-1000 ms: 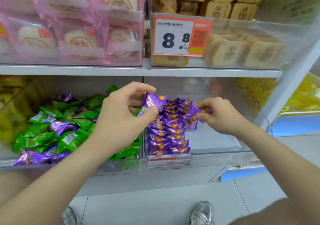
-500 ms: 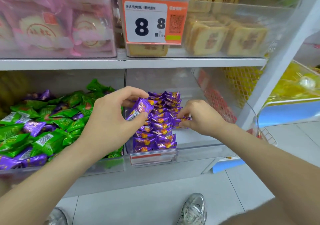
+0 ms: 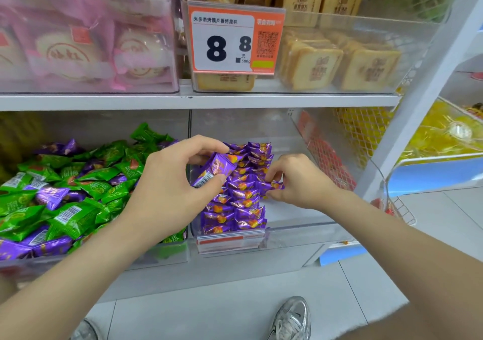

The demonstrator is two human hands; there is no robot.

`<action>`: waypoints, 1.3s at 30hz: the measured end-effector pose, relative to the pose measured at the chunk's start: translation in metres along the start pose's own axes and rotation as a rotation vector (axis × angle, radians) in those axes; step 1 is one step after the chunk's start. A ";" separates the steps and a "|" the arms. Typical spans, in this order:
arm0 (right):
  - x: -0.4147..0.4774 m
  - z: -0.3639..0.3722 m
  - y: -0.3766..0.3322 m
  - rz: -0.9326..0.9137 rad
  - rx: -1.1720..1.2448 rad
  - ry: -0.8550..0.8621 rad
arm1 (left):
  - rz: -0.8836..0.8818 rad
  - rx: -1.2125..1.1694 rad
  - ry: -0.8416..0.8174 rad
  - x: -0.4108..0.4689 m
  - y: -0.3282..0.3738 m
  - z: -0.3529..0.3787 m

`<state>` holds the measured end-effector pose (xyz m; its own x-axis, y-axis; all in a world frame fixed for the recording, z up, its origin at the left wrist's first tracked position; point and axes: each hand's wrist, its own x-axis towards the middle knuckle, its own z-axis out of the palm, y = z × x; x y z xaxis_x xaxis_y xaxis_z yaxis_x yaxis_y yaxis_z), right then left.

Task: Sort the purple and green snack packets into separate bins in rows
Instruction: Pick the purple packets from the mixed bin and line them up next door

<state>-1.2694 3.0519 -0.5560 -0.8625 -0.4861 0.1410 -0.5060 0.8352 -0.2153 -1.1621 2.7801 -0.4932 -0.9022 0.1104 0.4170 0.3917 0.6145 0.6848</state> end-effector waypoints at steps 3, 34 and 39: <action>-0.001 -0.003 -0.001 0.007 0.010 0.004 | 0.013 -0.011 -0.003 0.000 0.000 0.001; -0.028 -0.039 -0.016 0.138 0.116 -0.133 | 0.183 0.184 -0.134 0.002 -0.007 0.011; -0.022 -0.024 -0.016 0.155 -0.018 -0.188 | 0.194 0.197 -0.155 0.002 -0.011 0.014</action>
<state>-1.2414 3.0553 -0.5320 -0.9177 -0.3901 -0.0753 -0.3689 0.9071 -0.2027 -1.1705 2.7844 -0.5081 -0.8369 0.3483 0.4223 0.5300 0.7083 0.4662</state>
